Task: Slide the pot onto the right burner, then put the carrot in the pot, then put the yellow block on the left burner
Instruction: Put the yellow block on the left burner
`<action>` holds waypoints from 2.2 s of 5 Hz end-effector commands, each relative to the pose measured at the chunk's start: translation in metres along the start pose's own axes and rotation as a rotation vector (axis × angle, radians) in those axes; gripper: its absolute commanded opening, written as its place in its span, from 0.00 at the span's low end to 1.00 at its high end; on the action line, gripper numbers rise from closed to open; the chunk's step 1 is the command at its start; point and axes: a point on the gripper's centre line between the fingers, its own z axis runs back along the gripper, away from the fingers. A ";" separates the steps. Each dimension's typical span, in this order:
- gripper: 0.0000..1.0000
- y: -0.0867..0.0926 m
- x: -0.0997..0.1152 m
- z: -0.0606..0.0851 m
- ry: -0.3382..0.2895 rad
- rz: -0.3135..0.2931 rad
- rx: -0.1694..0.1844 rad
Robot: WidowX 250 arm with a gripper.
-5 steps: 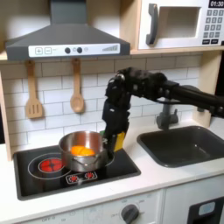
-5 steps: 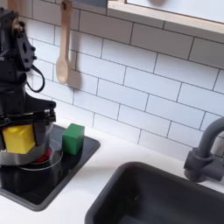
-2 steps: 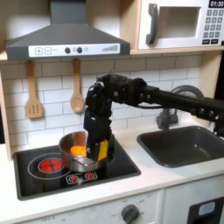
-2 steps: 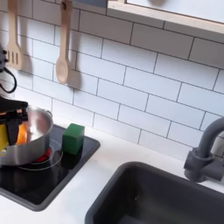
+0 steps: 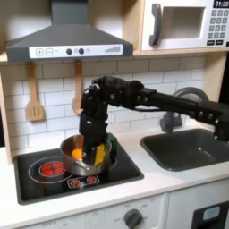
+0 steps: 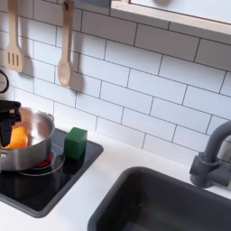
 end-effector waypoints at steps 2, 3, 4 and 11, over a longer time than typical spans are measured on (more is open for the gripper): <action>0.00 0.013 0.018 -0.002 0.005 0.033 0.034; 0.00 0.026 0.039 -0.003 0.002 0.064 0.060; 0.00 0.041 0.054 -0.006 -0.001 0.101 0.062; 0.00 0.074 0.076 -0.029 0.041 0.183 0.125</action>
